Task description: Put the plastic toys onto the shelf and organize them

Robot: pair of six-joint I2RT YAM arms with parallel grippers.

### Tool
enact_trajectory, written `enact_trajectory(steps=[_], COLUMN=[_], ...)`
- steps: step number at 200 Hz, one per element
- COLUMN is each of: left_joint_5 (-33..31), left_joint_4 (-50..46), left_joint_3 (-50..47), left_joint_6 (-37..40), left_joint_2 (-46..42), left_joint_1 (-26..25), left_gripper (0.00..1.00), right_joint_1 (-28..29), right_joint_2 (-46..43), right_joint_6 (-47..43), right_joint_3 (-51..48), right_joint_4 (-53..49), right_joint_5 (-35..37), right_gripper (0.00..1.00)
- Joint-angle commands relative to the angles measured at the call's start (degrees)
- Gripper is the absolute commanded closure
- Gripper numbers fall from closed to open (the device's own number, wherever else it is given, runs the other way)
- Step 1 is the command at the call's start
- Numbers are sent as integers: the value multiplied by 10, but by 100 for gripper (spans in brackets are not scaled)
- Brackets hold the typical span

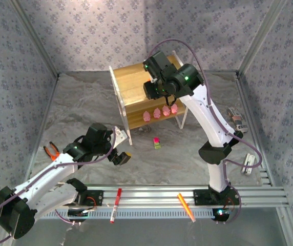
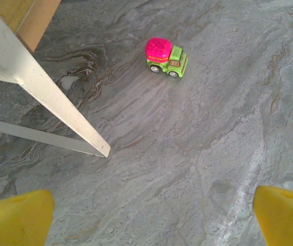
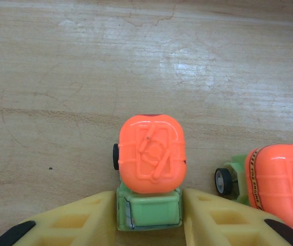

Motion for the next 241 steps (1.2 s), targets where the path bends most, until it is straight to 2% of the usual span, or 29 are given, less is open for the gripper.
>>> enact_trajectory(steps=[1, 89, 147, 210, 241], left_joint_5=[4, 7, 5, 7, -9], left_joint_4=[7, 15, 21, 40, 51], left_joint_3=[0, 3, 4, -1, -4], left_joint_6=[-4, -5, -10, -28, -45], left_joint_2=[-1, 14, 27, 45, 46], left_joint_1=[-3, -8, -12, -20, -22], left_gripper=[0, 0, 0, 0, 0], right_joint_1=[5, 16, 38, 77, 97], right_joint_2=[7, -7, -41, -111, -159], right_joint_6=[-10, -18, -13, 7, 26], right_joint_3=[17, 36, 29, -65, -151], right_joint_4=[-20, -31, -46, -25, 4], right_joint_5=[17, 41, 86, 132, 148], right_gripper=[59, 54, 53, 51, 50])
